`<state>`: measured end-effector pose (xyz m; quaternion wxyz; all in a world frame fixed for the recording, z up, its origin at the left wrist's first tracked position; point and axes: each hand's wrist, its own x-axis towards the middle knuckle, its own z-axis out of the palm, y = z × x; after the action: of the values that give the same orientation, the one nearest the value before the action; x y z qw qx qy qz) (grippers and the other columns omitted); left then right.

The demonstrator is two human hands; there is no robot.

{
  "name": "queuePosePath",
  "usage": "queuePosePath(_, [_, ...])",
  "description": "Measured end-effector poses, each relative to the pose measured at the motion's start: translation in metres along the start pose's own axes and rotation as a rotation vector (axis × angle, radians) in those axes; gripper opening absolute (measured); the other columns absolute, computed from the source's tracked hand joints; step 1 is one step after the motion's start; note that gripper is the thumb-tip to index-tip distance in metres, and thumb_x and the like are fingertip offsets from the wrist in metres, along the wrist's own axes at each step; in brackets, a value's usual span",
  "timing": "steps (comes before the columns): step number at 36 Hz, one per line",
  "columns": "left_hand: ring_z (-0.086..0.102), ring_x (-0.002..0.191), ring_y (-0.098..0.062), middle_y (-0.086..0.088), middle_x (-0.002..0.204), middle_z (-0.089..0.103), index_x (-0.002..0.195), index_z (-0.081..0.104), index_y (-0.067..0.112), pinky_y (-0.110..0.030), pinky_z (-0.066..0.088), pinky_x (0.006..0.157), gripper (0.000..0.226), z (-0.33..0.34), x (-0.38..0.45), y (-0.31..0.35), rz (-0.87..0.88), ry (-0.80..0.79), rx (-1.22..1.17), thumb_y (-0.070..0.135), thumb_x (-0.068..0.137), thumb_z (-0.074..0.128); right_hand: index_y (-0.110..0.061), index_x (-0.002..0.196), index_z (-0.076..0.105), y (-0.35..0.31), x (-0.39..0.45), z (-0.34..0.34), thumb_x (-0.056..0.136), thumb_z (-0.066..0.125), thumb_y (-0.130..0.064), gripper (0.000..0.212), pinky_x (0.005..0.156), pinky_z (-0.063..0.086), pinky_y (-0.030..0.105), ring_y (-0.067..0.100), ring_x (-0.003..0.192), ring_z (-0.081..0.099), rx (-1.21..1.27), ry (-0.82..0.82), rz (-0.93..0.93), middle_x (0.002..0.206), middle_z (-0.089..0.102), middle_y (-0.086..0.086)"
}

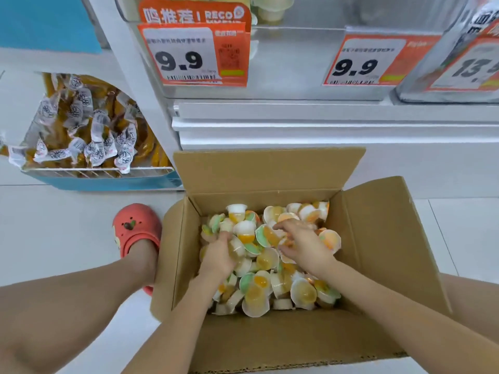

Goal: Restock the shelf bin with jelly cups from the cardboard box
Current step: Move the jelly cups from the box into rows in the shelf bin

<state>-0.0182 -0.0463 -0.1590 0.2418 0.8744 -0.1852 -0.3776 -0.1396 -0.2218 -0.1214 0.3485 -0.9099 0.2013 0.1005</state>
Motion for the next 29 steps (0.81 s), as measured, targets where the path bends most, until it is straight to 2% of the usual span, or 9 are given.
queuePosePath(4, [0.047, 0.118, -0.03, -0.013, 0.132, 0.042, 0.135, 0.032, 0.021, -0.038, 0.045, 0.096, 0.076, 0.017, 0.013, -0.006, -0.02, -0.026, 0.089, 0.019, 0.073, 0.075, -0.02, 0.131, 0.048, -0.001, 0.027, 0.009, 0.089, 0.062, -0.018, 0.045, 0.095, 0.044, 0.034, 0.019, 0.122, 0.046, -0.112, -0.053, -0.06, 0.133, 0.051, -0.001])
queuePosePath(6, [0.046, 0.12, -0.031, -0.013, 0.131, 0.044, 0.135, 0.035, 0.02, -0.041, 0.043, 0.098, 0.072, 0.022, 0.018, -0.008, -0.026, -0.017, 0.076, 0.02, 0.074, 0.074, -0.018, 0.133, 0.046, -0.005, 0.042, 0.014, 0.087, 0.063, -0.017, 0.049, 0.097, 0.043, 0.037, 0.021, 0.126, 0.045, -0.227, -0.115, -0.099, 0.135, 0.05, 0.002])
queuePosePath(8, [0.047, 0.121, -0.028, -0.01, 0.127, 0.051, 0.132, 0.043, 0.017, -0.037, 0.043, 0.098, 0.064, 0.021, 0.021, -0.01, -0.01, 0.012, 0.039, 0.017, 0.075, 0.072, -0.015, 0.133, 0.043, -0.01, 0.054, 0.02, 0.085, 0.064, -0.018, 0.052, 0.097, 0.044, 0.04, 0.025, 0.128, 0.042, -0.388, -0.188, -0.111, 0.134, 0.048, 0.005])
queuePosePath(12, [0.053, 0.115, -0.021, -0.006, 0.12, 0.058, 0.125, 0.053, 0.01, -0.022, 0.041, 0.09, 0.06, 0.015, 0.025, -0.021, -0.028, 0.024, -0.121, 0.006, 0.07, 0.077, -0.007, 0.14, 0.032, -0.017, 0.07, 0.033, 0.086, 0.058, -0.006, 0.06, 0.104, 0.036, 0.035, 0.026, 0.131, 0.035, -0.697, -0.241, -0.123, 0.14, 0.04, 0.01])
queuePosePath(15, [0.056, 0.11, -0.022, -0.005, 0.112, 0.061, 0.11, 0.057, 0.012, -0.027, 0.045, 0.091, 0.059, 0.007, 0.026, -0.034, -0.097, 0.013, -0.338, -0.003, 0.06, 0.083, -0.006, 0.144, 0.025, -0.019, 0.076, 0.042, 0.087, 0.055, -0.003, 0.064, 0.106, 0.033, 0.034, 0.028, 0.132, 0.032, -0.789, -0.237, -0.081, 0.142, 0.036, 0.013])
queuePosePath(18, [0.057, 0.109, -0.02, -0.001, 0.107, 0.061, 0.097, 0.056, 0.022, -0.029, 0.046, 0.091, 0.056, -0.004, 0.019, -0.039, -0.137, -0.061, -0.527, -0.011, 0.059, 0.08, -0.007, 0.142, 0.03, -0.022, 0.076, 0.046, 0.088, 0.057, -0.01, 0.06, 0.109, 0.03, 0.036, 0.029, 0.134, 0.03, -0.865, -0.263, -0.073, 0.143, 0.035, 0.013])
queuePosePath(25, [0.053, 0.114, -0.018, -0.003, 0.119, 0.058, 0.111, 0.055, 0.019, -0.03, 0.043, 0.096, 0.064, -0.01, 0.01, -0.035, -0.158, -0.097, -0.664, -0.011, 0.059, 0.078, -0.005, 0.137, 0.036, -0.022, 0.066, 0.05, 0.087, 0.059, -0.013, 0.056, 0.109, 0.026, 0.035, 0.029, 0.13, 0.035, -0.943, -0.26, -0.103, 0.138, 0.042, 0.013])
queuePosePath(29, [0.053, 0.112, -0.016, -0.002, 0.118, 0.058, 0.114, 0.054, 0.017, -0.027, 0.043, 0.089, 0.065, -0.018, 0.006, -0.025, -0.142, -0.091, -0.671, -0.011, 0.061, 0.078, -0.009, 0.129, 0.044, -0.023, 0.062, 0.042, 0.081, 0.063, -0.021, 0.053, 0.104, 0.032, 0.034, 0.027, 0.126, 0.039, -0.71, -0.206, -0.016, 0.132, 0.047, 0.01])
